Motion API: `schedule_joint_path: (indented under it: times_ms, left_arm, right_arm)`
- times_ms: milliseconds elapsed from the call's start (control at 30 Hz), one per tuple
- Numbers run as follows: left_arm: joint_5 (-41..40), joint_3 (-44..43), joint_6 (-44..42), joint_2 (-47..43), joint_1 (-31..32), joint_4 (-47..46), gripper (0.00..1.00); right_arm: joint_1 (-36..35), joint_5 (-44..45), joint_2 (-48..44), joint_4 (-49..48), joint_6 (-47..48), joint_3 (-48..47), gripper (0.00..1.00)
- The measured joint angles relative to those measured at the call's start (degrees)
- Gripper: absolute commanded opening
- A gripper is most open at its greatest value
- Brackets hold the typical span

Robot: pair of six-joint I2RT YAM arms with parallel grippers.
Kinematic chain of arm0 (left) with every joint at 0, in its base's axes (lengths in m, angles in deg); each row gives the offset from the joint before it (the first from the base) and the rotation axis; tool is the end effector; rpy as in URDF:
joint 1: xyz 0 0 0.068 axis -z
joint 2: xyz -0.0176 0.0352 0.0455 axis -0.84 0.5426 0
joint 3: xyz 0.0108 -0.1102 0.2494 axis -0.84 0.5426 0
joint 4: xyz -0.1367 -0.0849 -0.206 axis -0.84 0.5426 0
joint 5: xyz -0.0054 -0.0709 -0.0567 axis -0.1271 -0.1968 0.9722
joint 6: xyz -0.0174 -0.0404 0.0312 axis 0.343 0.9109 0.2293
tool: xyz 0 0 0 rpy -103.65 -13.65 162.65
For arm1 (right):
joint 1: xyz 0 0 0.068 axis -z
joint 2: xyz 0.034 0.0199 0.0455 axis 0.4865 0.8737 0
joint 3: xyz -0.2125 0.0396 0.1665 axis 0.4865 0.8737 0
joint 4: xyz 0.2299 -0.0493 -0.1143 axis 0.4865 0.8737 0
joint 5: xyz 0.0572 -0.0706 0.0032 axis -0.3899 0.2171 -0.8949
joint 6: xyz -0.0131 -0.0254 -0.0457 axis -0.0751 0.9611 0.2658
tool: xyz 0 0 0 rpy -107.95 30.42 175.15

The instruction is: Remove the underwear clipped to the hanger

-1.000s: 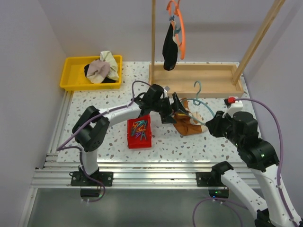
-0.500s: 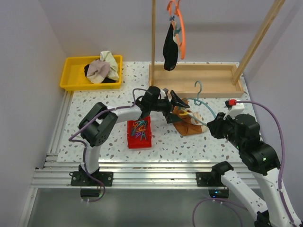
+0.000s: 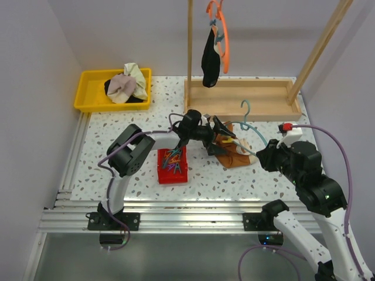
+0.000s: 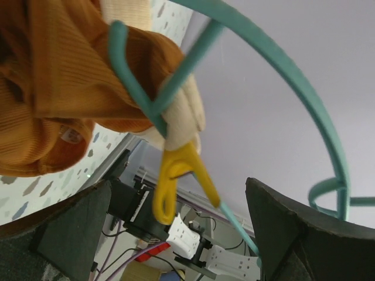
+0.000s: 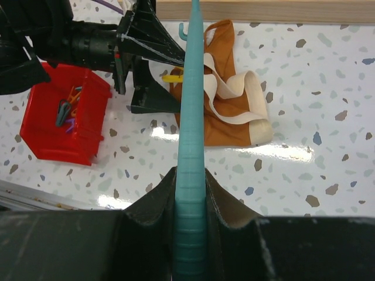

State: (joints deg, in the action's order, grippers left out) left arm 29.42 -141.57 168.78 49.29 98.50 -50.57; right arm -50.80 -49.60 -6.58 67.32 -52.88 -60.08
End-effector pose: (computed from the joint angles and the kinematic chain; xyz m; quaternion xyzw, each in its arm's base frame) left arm 0.3270 -0.3194 0.1643 0.1854 -0.7848 0.5849 0.0869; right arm 0.0834 0.0307 0.3666 -0.0220 0.8528 0.1430 0.5018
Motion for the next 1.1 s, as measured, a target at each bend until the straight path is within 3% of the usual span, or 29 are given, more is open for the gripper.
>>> schedule_joint_path:
  times_ms: [100, 200, 267, 333, 667, 767, 1100]
  left_arm:
    - [0.26, -0.61, 0.46, 2.32, -0.04, 0.42, 0.99]
    - [0.35, -1.62, 1.16, 3.63, -0.11, 0.22, 0.92]
    - [0.42, -2.14, 1.64, 3.96, -0.11, -0.11, 0.81]
    - [0.48, -2.34, 2.54, 3.98, -0.11, -0.92, 0.65]
    - [0.83, -0.83, 5.86, 3.98, -0.15, -8.83, 0.23]
    - [1.09, 0.22, 6.62, 3.98, -0.17, -10.38, 0.00]
    - [2.25, 0.66, 4.39, 2.89, -0.52, -11.41, 0.00]
  right_arm:
    - [0.00, 0.09, 0.00, 0.02, 0.11, 0.00, 0.00]
    - [0.00, 0.09, -0.02, 0.02, 0.35, 0.00, 0.00]
    - [0.00, 0.09, -0.02, 0.02, 0.44, 0.00, 0.00]
    - [0.00, 0.11, -0.02, 0.02, 0.57, 0.00, 0.00]
    - [0.00, 1.29, 0.04, 0.00, 0.61, 0.00, 0.00]
    - [0.00, 1.62, 0.11, 0.00, 0.61, 0.00, 0.00]
    - [0.00, 5.79, 1.16, 0.07, -0.15, 0.00, 0.00]
